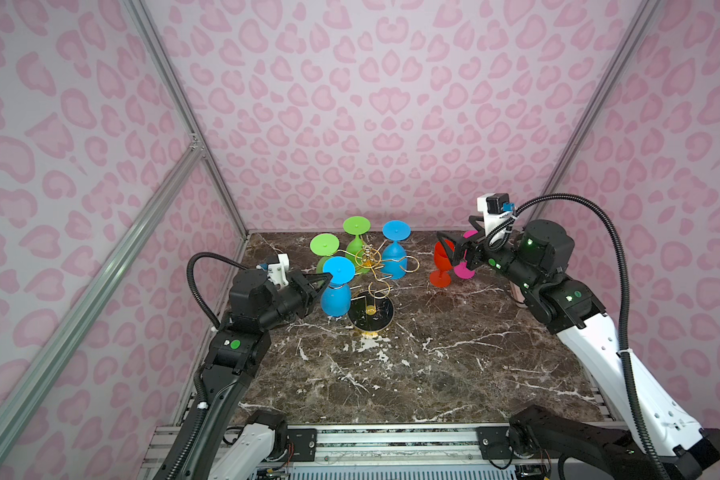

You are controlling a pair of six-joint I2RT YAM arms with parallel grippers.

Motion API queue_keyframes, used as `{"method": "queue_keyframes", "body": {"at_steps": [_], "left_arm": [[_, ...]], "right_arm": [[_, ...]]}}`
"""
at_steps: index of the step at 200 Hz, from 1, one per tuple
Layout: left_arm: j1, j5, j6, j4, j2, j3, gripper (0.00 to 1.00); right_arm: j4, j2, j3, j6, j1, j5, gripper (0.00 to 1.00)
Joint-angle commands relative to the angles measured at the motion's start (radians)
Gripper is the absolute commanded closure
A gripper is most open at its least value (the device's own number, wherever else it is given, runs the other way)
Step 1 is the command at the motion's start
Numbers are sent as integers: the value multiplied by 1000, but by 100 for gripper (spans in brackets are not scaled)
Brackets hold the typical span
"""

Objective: Take the wine glass off the wine glass rack

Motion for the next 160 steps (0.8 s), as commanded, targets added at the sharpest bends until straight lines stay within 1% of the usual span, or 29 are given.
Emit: {"method": "queue_keyframes", "body": {"at_steps": [1,22,63,160], "left_arm": [[3,-25,15,38,-11,6,97],[7,-41,17,32,-23,4,97],[18,-32,5,22,-42,-13,97],[42,-56,-7,0,-107,-53,97]], "right_arm": [[5,0,1,-7,1,0,2],[5,-1,-1,-7,1,2,2],[5,-4,-1,-9,0,4,2],[8,-9,-9,-4,-1,-1,2]]}}
